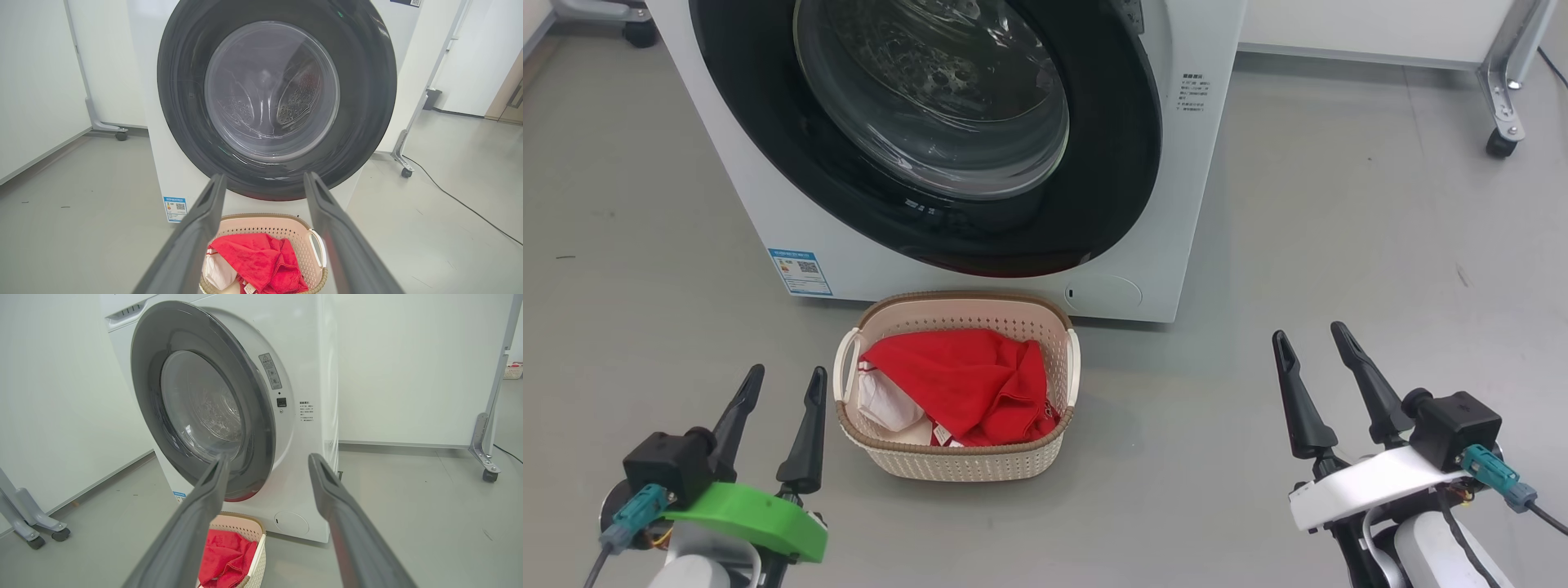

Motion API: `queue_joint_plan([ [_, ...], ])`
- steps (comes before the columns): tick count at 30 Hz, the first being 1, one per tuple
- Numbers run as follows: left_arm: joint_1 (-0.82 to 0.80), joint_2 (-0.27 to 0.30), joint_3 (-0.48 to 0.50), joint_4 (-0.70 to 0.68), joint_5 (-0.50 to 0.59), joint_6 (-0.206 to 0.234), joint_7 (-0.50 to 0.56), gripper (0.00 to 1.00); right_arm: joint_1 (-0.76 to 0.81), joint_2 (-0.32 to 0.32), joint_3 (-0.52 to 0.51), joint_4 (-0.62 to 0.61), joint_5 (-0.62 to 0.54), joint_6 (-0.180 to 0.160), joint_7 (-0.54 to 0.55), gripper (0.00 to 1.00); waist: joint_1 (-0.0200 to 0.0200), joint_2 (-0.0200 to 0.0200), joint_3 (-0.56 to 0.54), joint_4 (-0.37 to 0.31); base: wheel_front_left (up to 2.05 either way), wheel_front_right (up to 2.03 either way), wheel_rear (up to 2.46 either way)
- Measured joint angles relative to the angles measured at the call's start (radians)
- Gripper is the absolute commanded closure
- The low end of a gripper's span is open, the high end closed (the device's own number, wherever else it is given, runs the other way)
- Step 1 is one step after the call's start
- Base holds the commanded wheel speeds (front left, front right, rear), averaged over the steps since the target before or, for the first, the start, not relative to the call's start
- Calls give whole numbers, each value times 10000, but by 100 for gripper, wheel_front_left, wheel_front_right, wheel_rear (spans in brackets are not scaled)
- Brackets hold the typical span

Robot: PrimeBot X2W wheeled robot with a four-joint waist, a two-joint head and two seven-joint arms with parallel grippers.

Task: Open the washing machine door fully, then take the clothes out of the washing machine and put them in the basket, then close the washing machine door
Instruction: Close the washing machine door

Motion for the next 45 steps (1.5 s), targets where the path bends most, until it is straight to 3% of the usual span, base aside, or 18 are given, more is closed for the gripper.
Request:
queue_joint_plan([
  [21, 244, -270, 84, -441, 508, 341, -96, 0, 37, 59, -33, -38, -73, -2, 0, 0, 0, 0, 153, -44, 0, 0, 0],
  [45, 360, -416, 213, -673, 865, 339, -98, 0, 37, 113, -117, -146, -102, -2, 0, 0, 0, 0, 359, -17, 0, 0, 0],
])
